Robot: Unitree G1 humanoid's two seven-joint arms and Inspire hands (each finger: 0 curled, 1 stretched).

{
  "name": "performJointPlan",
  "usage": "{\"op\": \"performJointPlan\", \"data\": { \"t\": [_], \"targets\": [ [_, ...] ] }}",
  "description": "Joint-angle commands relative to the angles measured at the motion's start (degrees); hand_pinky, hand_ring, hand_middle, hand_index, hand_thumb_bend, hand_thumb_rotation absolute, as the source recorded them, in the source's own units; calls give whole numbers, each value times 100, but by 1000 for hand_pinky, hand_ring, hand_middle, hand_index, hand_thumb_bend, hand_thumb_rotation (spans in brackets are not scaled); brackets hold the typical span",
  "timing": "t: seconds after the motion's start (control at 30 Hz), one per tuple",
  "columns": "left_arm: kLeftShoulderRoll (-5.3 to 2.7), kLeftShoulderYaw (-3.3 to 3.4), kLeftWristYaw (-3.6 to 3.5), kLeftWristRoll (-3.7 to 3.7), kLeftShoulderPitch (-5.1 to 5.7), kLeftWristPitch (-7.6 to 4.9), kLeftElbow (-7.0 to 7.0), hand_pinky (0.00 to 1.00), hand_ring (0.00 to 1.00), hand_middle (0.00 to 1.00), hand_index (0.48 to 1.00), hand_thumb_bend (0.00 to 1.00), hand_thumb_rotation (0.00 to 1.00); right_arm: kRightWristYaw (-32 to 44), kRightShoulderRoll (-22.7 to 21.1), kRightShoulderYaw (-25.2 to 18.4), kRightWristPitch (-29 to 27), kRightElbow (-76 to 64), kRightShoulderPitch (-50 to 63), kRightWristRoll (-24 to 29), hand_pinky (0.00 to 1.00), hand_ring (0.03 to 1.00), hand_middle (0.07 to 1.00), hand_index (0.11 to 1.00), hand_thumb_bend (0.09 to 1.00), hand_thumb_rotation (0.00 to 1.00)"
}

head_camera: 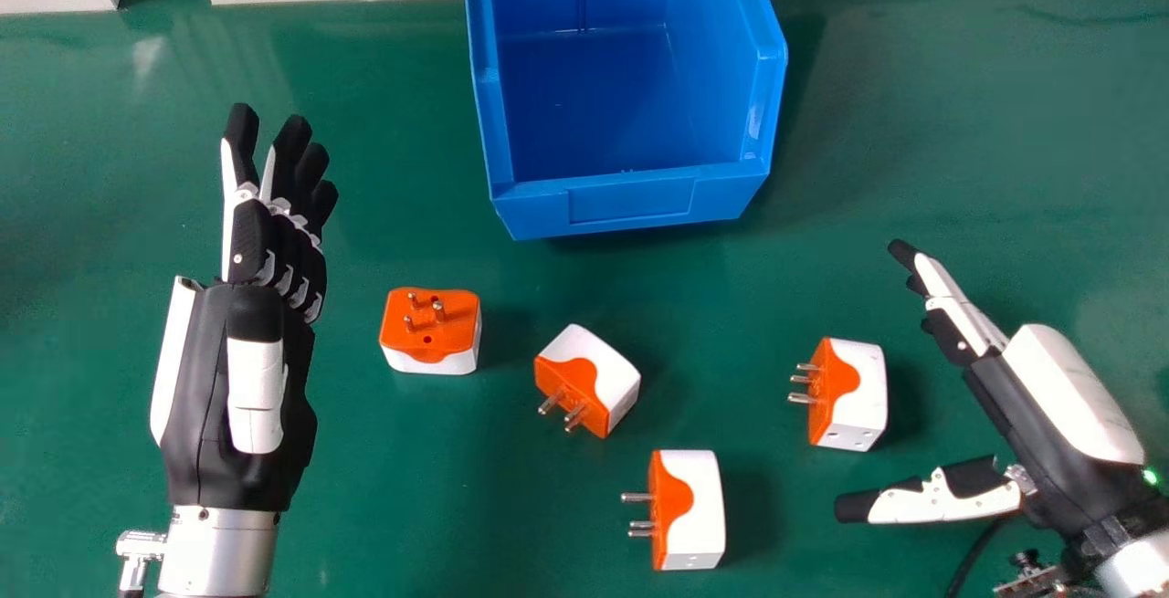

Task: Pick all objects and put in blue box

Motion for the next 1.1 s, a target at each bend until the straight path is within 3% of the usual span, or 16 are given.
{"op": "performJointPlan", "data": {
  "t": [0.0, 0.4, 1.07],
  "targets": [
    [11, 18, -13, -19, -3, -140, -92, 1000, 996, 1000, 1000, 938, 958, 34, -149, 42, 71, -7, -97, 50, 833, 944, 991, 1000, 1000, 388],
    [9, 7, -37, -59, 18, -118, -129, 1000, 995, 1000, 1000, 944, 958, -19, -71, 319, 67, 396, -429, 77, 854, 951, 993, 1000, 1000, 396],
    [-17, -1, -1, -30, 31, -120, -132, 1000, 995, 1000, 1000, 944, 957, 11, 37, 633, 23, 900, -820, 111, 880, 958, 998, 1000, 1000, 387]
  ]
}}
